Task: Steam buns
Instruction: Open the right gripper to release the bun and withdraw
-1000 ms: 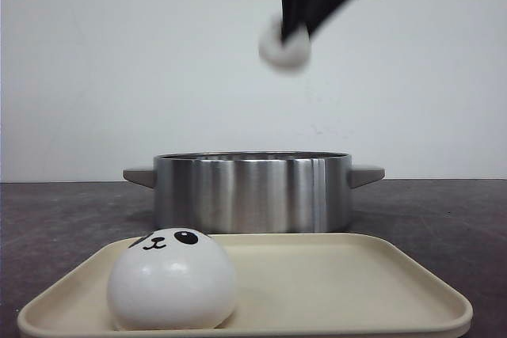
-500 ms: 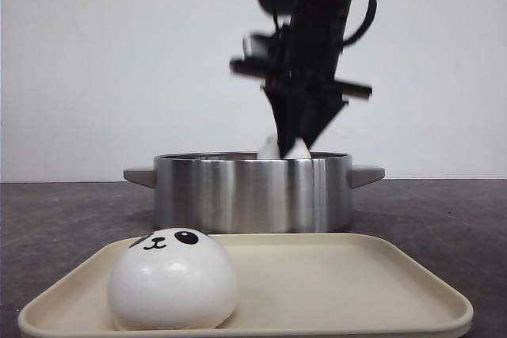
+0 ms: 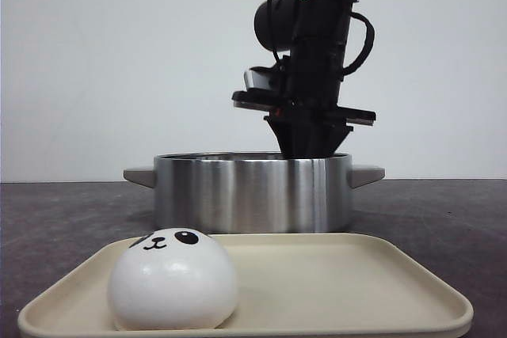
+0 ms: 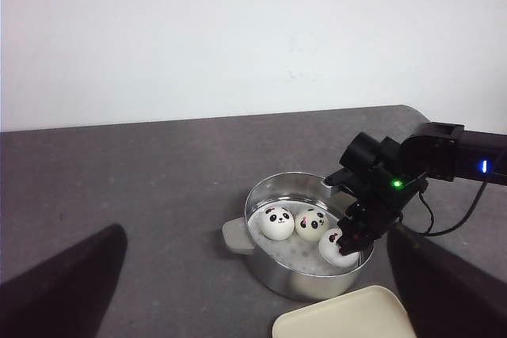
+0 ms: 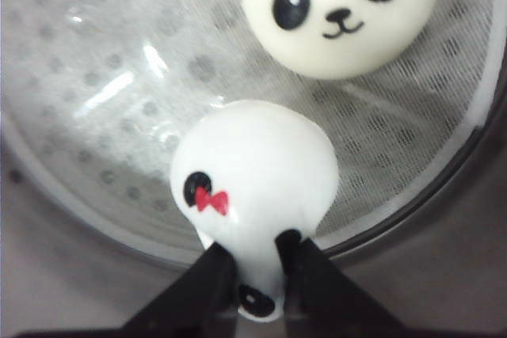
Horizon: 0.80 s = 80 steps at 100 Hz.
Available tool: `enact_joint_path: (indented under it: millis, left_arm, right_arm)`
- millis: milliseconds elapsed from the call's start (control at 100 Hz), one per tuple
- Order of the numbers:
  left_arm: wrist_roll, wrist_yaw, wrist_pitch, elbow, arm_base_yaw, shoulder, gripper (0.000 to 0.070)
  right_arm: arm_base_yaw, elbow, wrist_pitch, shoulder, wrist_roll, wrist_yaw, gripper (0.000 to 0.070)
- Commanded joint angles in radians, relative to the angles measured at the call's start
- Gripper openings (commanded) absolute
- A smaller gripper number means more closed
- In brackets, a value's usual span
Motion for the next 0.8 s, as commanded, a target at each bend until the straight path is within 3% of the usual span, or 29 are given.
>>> enact_joint_path:
  millis: [0,50,100,180,390,540,790]
  left_arm:
    - [-0.002,-0.005,-0.055,0.021,-0.007,0.006,0.0627]
    - [-0.005,-0.005,-0.055,0.021,-0.007,0.006,0.0627]
    - [-0.005,-0.005,-0.055,0.021,-0.007,0.006,0.0627]
    - [-0.006,-0.005,-0.055,0.021,-0.007,0.006,0.0627]
    - [-0.009,-0.005,-0.055,0.021,-0.007,0.006,0.0627]
    - [-0.009,-0.005,-0.055,0.021,-0.007,0.006,0.0627]
    - [-0.009,-0.005,-0.055,0.021,-0.007,0.006,0.0627]
  right_arm:
    - [0.003,0.019,0.003,0.029,0.011,-0.001,0.0010]
    - [0.003,0.019,0.008,0.029,0.012,-0.002,0.0045]
    - [0.003,0.019,0.013,0.029,0.013,-0.003,0.0144]
    - [0.003,0.019,0.017,0.029,0.013,-0.001,0.0244]
    - [0.003,0.019,0.018,0.029,0.022,-0.003,0.0277]
    - [0.005,0.019,0.018,0.029,0.022,-0.003,0.0429]
    - [0.005,0.020,0.028,0.028,0.024,-0.003,0.0606]
